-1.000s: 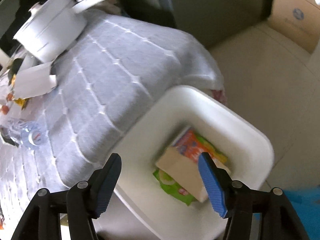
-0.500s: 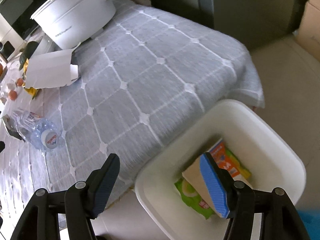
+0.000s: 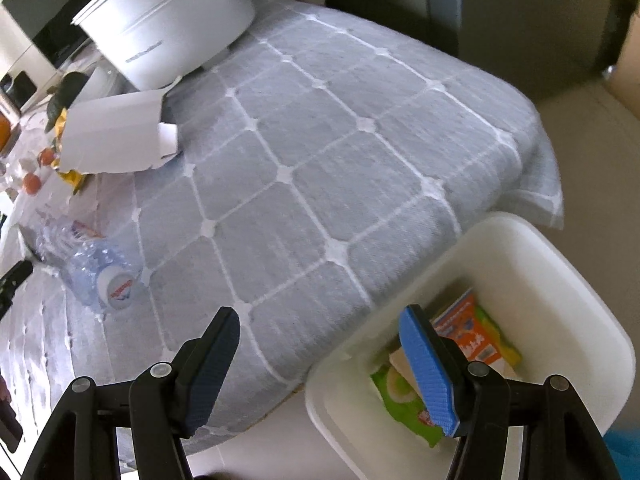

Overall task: Collect trash
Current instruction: 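Grasp the white printed wrapper with the left gripper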

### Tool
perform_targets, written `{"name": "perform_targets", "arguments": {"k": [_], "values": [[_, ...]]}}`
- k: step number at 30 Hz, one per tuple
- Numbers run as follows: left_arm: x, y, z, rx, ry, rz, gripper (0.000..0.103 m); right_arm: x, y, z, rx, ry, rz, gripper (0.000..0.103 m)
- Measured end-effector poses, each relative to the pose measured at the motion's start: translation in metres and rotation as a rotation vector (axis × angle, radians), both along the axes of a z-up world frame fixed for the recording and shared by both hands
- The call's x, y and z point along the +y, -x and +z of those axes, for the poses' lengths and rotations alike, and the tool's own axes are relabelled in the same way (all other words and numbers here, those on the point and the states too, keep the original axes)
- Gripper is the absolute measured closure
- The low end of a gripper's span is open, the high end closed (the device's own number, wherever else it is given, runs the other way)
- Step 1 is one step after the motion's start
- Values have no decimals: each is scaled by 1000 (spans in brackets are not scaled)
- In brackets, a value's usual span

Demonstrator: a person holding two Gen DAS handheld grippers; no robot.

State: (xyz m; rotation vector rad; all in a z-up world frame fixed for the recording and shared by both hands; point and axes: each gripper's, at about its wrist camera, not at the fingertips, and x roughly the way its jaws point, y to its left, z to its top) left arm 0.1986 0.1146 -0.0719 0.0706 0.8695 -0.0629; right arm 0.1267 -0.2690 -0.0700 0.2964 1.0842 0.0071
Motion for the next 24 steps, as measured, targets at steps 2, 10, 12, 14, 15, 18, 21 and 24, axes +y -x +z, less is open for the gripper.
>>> {"name": "perform_targets", "arguments": {"k": [2, 10, 12, 14, 15, 18, 21, 24], "values": [[5, 2, 2, 1, 8, 12, 103, 8, -2, 2, -8, 7, 20, 32], [29, 22, 21, -44, 100, 42, 103, 61, -6, 16, -74, 75, 160, 30], [35, 26, 23, -32, 166, 15, 103, 80, -8, 21, -100, 106, 227, 26], [36, 30, 26, -42, 197, -6, 99, 98, -10, 26, -127, 132, 281, 26], [34, 30, 26, -40, 201, -25, 95, 106, -12, 28, -143, 139, 305, 26], [24, 26, 21, -38, 173, -44, 25, 122, -17, 30, -174, 132, 333, 25], [12, 12, 7, -25, 69, -81, 19, 132, -25, 24, -166, 114, 336, 25], [11, -3, -10, 3, 37, -100, 19, 140, -32, 18, -158, 100, 352, 25]]}}
